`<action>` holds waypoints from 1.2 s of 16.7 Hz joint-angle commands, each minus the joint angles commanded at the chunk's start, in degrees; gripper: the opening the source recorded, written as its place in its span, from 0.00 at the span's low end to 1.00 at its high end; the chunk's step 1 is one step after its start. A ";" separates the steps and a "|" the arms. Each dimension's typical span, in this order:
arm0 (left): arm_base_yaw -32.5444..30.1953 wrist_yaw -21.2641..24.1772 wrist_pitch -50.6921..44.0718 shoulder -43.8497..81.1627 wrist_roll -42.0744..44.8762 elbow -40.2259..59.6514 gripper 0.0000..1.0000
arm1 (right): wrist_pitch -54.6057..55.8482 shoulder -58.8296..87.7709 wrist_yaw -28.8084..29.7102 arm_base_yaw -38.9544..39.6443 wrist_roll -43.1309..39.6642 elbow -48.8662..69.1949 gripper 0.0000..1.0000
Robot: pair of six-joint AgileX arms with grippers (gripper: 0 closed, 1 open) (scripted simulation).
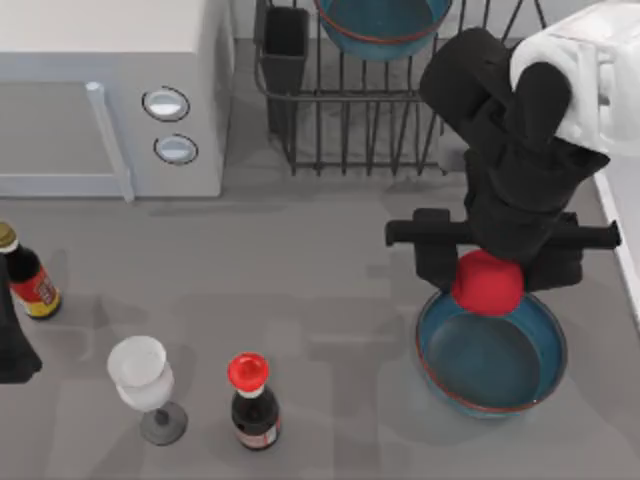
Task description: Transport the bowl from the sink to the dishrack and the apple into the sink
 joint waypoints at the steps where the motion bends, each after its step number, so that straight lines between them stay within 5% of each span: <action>1: 0.00 0.00 0.00 0.00 0.00 0.00 1.00 | 2.37 -0.34 -0.42 -1.48 -0.79 -1.15 0.00; 7: 0.00 0.00 0.00 0.00 0.00 0.00 1.00 | 25.93 -3.27 -5.39 -15.22 -8.87 -11.99 0.00; 20: 0.00 0.00 0.00 0.00 0.00 0.00 1.00 | 94.94 -14.57 -23.42 -53.88 -29.83 -39.95 0.00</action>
